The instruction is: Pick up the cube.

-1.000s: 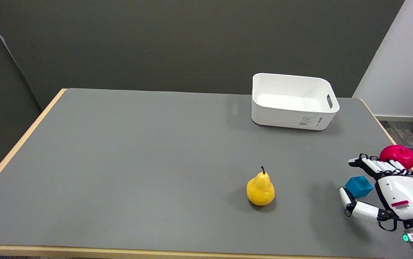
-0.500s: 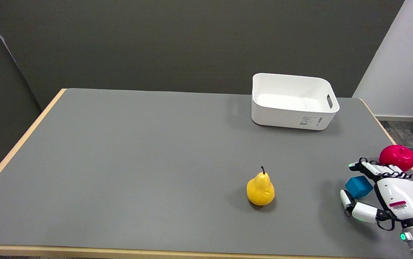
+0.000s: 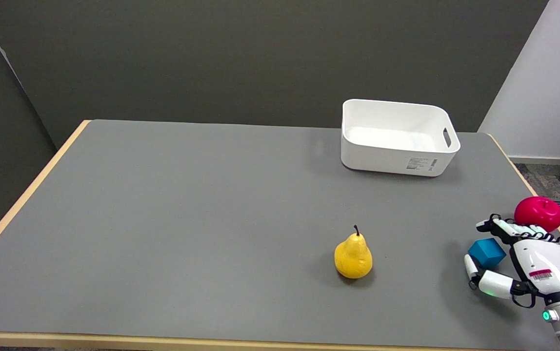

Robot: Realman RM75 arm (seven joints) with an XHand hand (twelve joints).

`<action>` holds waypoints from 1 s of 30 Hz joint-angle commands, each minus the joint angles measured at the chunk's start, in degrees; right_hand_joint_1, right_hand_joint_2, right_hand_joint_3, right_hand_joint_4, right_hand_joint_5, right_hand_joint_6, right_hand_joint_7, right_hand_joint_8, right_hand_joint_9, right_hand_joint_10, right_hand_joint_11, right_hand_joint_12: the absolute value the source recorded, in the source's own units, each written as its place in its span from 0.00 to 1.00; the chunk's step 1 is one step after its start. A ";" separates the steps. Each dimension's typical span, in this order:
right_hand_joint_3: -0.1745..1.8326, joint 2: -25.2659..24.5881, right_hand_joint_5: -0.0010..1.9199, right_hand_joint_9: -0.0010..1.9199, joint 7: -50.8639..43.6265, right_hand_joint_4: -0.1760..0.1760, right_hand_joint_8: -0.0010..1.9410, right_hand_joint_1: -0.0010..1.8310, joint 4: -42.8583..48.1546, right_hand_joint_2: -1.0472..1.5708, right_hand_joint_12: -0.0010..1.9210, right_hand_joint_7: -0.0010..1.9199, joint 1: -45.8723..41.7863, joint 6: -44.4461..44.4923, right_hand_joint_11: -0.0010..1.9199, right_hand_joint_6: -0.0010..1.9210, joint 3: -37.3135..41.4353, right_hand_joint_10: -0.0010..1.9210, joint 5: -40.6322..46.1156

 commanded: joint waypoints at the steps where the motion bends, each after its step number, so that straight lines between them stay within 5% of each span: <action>1: 0.56 0.36 0.23 0.30 0.06 0.89 0.36 0.37 0.43 0.66 0.81 0.30 0.82 -0.47 0.22 0.50 -0.25 0.58 1.07; 3: 0.55 0.36 0.27 0.36 0.06 0.82 0.48 0.44 0.43 0.68 0.87 0.36 0.86 -0.47 0.29 0.59 -0.25 0.66 0.80; 5: 0.55 0.36 0.28 0.37 0.06 0.81 0.49 0.45 0.43 0.68 0.90 0.37 0.94 -0.47 0.28 0.62 -0.25 0.67 0.64; 7: 0.31 0.36 0.33 0.39 0.06 0.93 0.52 0.47 0.43 0.80 0.96 0.39 0.94 -0.43 0.26 0.76 -0.33 0.69 0.56; 9: 0.27 0.32 0.35 0.40 0.06 0.94 0.54 0.47 0.43 0.83 0.99 0.39 0.94 -0.39 0.25 0.79 -0.33 0.70 -0.03; 10: 0.25 0.28 0.34 0.40 0.06 0.80 0.57 0.51 0.47 0.83 1.00 0.41 0.98 -0.35 0.25 0.80 -0.33 0.70 -0.20; 12: 0.18 0.28 0.31 0.43 0.06 0.35 0.66 0.63 0.70 0.85 1.00 0.44 1.02 -0.31 0.26 0.82 -0.33 0.70 -0.42; 18: 0.36 0.71 0.36 0.48 -0.22 0.32 0.72 0.65 2.13 0.77 1.00 0.47 1.02 -0.23 0.33 0.76 0.23 0.84 -2.47; 20: 0.33 1.40 0.36 0.48 -0.42 0.02 0.79 0.65 3.39 0.80 1.00 0.38 0.98 -0.19 0.36 0.79 0.55 0.91 -3.48; 21: 0.33 2.20 0.35 0.48 -0.46 0.00 0.80 0.65 4.46 0.80 1.00 0.38 0.90 -0.15 0.36 0.79 0.74 0.92 -3.94; 26: 0.35 7.23 0.34 0.47 -0.50 0.00 0.83 0.64 11.16 0.80 1.00 0.37 -0.32 0.01 0.37 0.81 3.31 0.98 -5.38; 27: 0.34 8.29 0.34 0.48 -0.50 0.15 0.84 0.61 12.68 0.80 1.00 0.38 -0.71 0.01 0.38 0.81 4.35 0.99 -5.77; 29: 0.34 10.58 0.35 0.50 -0.75 0.79 0.90 0.49 15.74 0.80 1.00 0.47 -1.42 -0.50 0.39 0.81 7.23 1.00 -6.73; 30: 0.34 11.63 0.35 0.50 -1.10 0.78 0.90 0.49 17.36 0.80 1.00 0.47 -1.67 -0.94 0.39 0.81 8.65 1.00 -7.31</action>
